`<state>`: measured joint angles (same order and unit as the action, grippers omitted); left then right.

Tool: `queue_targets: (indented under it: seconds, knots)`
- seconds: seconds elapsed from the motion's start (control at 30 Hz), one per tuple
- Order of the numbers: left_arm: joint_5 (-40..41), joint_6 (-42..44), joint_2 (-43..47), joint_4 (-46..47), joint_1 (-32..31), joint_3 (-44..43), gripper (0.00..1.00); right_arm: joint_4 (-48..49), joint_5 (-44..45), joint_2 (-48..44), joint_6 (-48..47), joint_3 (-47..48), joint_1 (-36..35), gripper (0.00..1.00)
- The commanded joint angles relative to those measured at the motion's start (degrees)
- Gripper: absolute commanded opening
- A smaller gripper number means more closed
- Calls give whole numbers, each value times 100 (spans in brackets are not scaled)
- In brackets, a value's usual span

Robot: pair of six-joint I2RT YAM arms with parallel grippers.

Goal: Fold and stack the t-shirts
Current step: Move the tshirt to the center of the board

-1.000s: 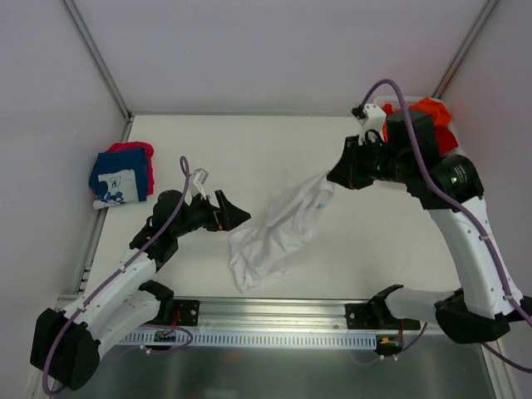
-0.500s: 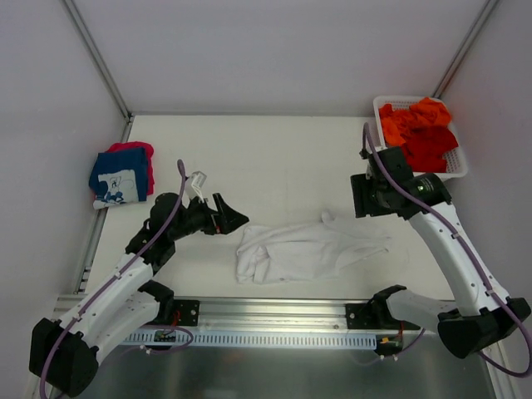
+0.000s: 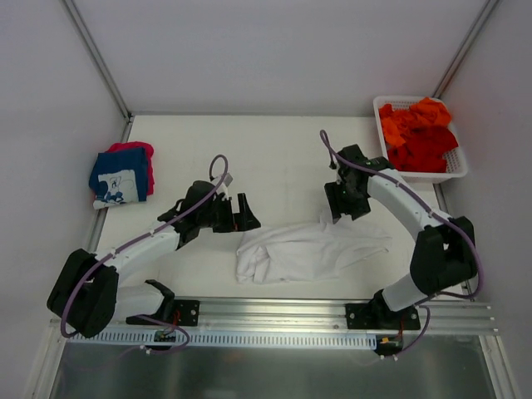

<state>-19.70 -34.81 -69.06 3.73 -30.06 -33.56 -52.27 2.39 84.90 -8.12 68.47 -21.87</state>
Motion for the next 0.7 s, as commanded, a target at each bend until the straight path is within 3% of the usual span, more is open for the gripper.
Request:
queue_targets:
  seconds: [0.0, 0.3, 0.67]
  knots:
    - [151, 176, 111, 181, -70, -98, 99, 243, -625, 421, -93, 194, 25, 61]
    - [441, 545, 841, -338, -61, -107, 99, 543, -380, 431, -40, -465, -116, 60]
    - [345, 343, 920, -338, -61, -1, 99, 481, -336, -589, 153, -993, -169, 62]
